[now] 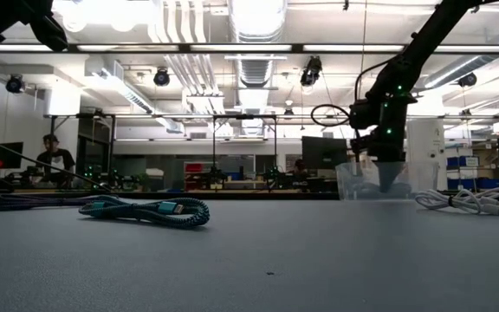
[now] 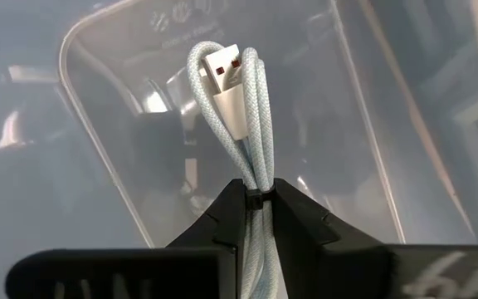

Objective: Pick and place USB-C Cables
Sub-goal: Put the left white charger cable into the bin, then put the blue charger cable into the bin

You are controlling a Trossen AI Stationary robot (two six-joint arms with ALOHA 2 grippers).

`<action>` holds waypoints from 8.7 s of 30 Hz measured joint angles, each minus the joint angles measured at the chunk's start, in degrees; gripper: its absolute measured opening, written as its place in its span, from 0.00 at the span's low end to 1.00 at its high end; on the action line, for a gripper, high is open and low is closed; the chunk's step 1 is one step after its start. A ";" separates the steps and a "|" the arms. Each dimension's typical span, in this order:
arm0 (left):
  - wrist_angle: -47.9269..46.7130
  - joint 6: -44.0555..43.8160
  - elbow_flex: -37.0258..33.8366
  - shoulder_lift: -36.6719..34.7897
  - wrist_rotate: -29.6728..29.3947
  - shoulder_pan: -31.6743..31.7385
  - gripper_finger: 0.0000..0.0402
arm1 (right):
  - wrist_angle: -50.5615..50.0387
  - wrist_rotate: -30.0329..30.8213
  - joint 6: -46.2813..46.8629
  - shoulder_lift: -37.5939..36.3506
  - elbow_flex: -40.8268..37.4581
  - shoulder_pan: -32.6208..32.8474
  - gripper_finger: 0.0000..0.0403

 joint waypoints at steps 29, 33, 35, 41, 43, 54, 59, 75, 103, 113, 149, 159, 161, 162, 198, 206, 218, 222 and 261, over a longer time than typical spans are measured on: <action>0.02 0.00 -0.02 0.02 0.00 0.00 0.00 | 1.20 -0.02 1.93 -0.14 0.82 0.01 0.30; 0.02 0.02 0.00 0.02 -0.02 0.02 0.00 | 0.26 -0.03 4.30 -2.30 2.95 0.08 0.31; 0.02 0.02 0.00 0.02 0.00 0.00 0.00 | -1.15 -0.03 5.49 -4.12 3.98 0.44 0.30; 0.02 0.07 0.00 0.00 -0.04 0.02 0.00 | -1.80 -0.19 8.58 -13.19 4.19 4.46 0.27; 0.02 0.07 -0.01 0.02 -0.04 0.00 0.00 | -1.53 -0.24 9.87 -16.62 3.83 6.88 0.27; 0.02 0.13 0.00 0.00 -2.47 0.02 0.00 | 7.35 -0.21 19.04 -34.51 -4.44 23.32 0.27; 0.03 0.14 -0.01 0.01 -3.32 0.01 0.00 | 15.48 -0.18 22.37 -41.26 -12.29 29.60 0.27; 1.05 3.58 -0.02 0.00 -3.78 0.00 0.00 | 49.40 -0.18 27.77 -47.02 -38.18 42.30 0.27; -3.91 -3.00 -0.02 0.12 -6.29 0.00 0.00 | 84.26 -0.64 29.40 -47.59 -60.97 42.34 0.27; -1.87 -3.21 -0.02 3.59 -6.16 0.00 0.00 | 83.71 -2.96 28.52 -51.17 -61.02 42.32 0.27; 2.10 -3.19 -0.01 6.97 -6.29 0.00 0.00 | 72.41 -3.40 26.80 -66.34 -61.11 42.32 0.27; 2.65 -3.19 -0.02 7.08 -6.32 0.00 0.00 | 71.21 -3.22 25.78 -69.29 -61.13 42.32 0.27; 2.69 -3.62 -0.02 7.19 -6.32 0.00 0.00 | 70.98 -3.22 25.78 -69.76 -61.13 42.32 0.27; 2.67 -4.31 -0.02 7.32 -6.32 0.02 0.00 | 70.63 -3.20 25.78 -70.03 -61.13 42.32 0.27; -1.14 -10.51 19.30 46.77 -6.29 0.02 0.00 | 68.72 -3.02 26.19 -70.64 -61.16 42.32 0.27; -20.96 -10.66 27.92 54.29 -2.46 0.02 0.00 | 68.29 -3.02 26.19 -70.58 -61.16 42.32 0.27; -51.72 -13.53 41.14 69.50 8.52 -0.32 0.00 | 67.91 -2.25 24.58 -70.58 -61.18 42.31 0.27; -55.36 -13.45 42.53 73.92 12.32 -0.73 0.00 | 66.96 -1.64 24.15 -70.58 -61.18 42.29 0.27; -56.58 -8.49 42.47 88.78 7.39 -1.61 0.36 | 66.60 -1.60 23.49 -70.58 -61.18 42.29 0.23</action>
